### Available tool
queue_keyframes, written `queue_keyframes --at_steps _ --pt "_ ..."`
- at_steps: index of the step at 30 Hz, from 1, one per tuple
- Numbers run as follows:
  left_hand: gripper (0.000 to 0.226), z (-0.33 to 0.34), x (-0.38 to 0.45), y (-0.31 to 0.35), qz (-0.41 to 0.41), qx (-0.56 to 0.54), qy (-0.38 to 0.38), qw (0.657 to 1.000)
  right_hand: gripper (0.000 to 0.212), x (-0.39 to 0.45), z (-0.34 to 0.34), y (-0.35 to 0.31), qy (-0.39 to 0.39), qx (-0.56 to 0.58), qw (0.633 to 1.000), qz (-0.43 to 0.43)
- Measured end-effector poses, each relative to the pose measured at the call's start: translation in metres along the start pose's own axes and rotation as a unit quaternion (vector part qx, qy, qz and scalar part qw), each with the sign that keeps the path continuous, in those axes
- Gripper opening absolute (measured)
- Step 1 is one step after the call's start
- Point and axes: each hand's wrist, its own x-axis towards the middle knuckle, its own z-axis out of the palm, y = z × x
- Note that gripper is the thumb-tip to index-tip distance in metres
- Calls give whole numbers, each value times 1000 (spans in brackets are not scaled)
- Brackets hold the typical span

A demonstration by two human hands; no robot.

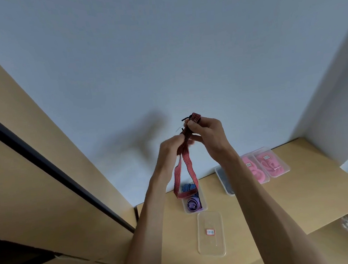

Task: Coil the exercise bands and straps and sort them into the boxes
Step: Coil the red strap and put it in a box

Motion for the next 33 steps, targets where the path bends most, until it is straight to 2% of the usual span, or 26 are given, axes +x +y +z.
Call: queue_keyframes --at_steps 2,4,6,9,11,15,17,21,24,26,28,31,33 --pt "28 0 -2 -5 9 -19 -52 998 15 1 -2 -1 20 0 1000 -3" --pt "17 1 -3 -8 26 -22 -42 999 16 1 -3 1 33 -10 999 1" --pt "21 3 -5 -8 24 -19 -42 999 19 0 -3 3 46 -25 999 0" --pt "40 5 -5 -5 -43 -37 -63 996 21 0 -7 4 37 -36 999 7" --pt "37 3 -1 -5 -75 -55 -52 994 20 0 -10 4 19 -46 999 16" --pt "27 -1 3 -5 -75 -90 -47 992 25 -1 -13 8 9 -57 998 26" --pt "21 2 3 -4 -59 -56 -7 997 23 -1 -13 11 34 -50 998 33" --pt "13 10 5 -4 17 28 165 986 15 0 -16 17 85 28 994 69" --pt "11 8 3 -3 83 80 201 973 6 1 -20 22 144 -28 987 72" --pt "11 7 2 -1 113 109 185 970 10 3 -23 27 158 -105 979 79" --pt "13 9 3 1 121 119 151 974 15 4 -25 31 117 -141 975 123" --pt "21 9 4 5 111 89 91 986 11 1 -27 42 43 -201 957 206" --pt "24 9 6 6 105 80 70 989 12 -4 -29 50 24 -223 947 232"
